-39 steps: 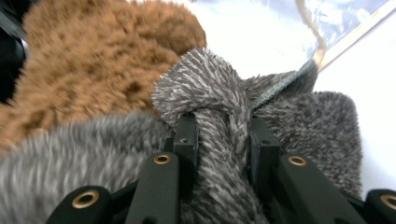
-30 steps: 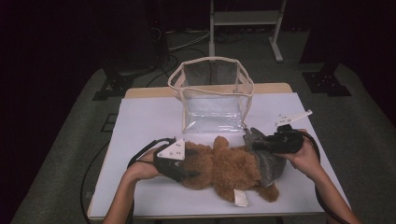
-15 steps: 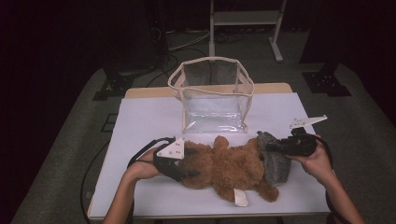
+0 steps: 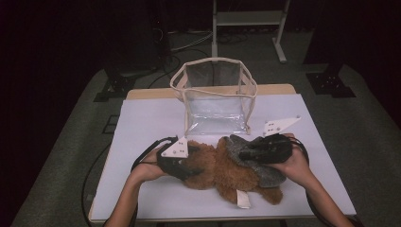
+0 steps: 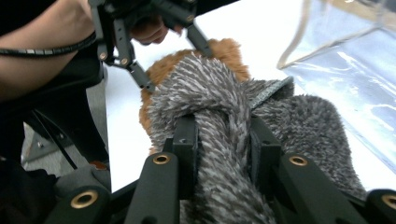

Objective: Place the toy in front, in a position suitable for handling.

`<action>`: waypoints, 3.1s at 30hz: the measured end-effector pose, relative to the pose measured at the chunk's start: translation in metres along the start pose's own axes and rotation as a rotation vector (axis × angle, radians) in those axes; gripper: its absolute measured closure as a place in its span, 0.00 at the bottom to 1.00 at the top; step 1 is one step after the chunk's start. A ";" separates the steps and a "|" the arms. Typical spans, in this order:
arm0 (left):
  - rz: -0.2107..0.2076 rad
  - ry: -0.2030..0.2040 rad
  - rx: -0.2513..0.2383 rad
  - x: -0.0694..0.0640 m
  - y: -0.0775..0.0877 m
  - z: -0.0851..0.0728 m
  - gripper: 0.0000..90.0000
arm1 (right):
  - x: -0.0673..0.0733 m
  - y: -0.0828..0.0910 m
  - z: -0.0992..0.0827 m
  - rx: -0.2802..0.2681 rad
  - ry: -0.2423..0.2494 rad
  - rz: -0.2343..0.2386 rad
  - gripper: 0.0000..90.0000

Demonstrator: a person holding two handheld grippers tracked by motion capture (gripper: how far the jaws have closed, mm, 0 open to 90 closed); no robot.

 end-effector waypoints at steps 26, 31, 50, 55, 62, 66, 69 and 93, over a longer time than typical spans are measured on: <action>-0.010 0.052 -0.066 -0.001 -0.012 0.008 0.41 | 0.010 -0.009 0.000 -0.007 0.010 -0.073 0.76; -0.013 0.057 -0.065 0.002 -0.008 0.003 0.36 | 0.015 -0.027 0.001 0.054 0.052 -0.137 0.76; 0.006 0.076 -0.040 0.003 -0.015 -0.003 0.36 | 0.032 -0.015 0.004 -0.008 0.054 -0.081 0.76; -0.010 0.083 -0.042 0.001 -0.015 -0.002 0.35 | 0.026 -0.023 -0.004 0.054 0.023 -0.140 0.76; -0.034 0.068 -0.032 0.003 -0.006 -0.007 0.32 | -0.003 -0.019 -0.006 0.045 -0.044 -0.196 0.76; -0.010 0.071 -0.008 0.004 -0.011 -0.008 0.33 | 0.000 -0.016 -0.007 0.027 -0.054 -0.183 0.75; 0.017 0.080 -0.005 0.006 -0.014 -0.008 0.33 | 0.021 -0.016 -0.007 0.025 -0.005 -0.177 0.75; -0.027 0.127 -0.054 0.002 -0.020 -0.004 0.45 | 0.017 -0.005 -0.005 -0.005 -0.028 -0.123 0.77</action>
Point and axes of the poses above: each handheld gripper's, and its own axes: y roughly backward along the jaws, z roughly out of its top, x roughly to its left, the point moved 4 cm from there along -y, roughly forward along the jaws, and after that the axes turned 14 degrees about x, right-handed, at the moved point
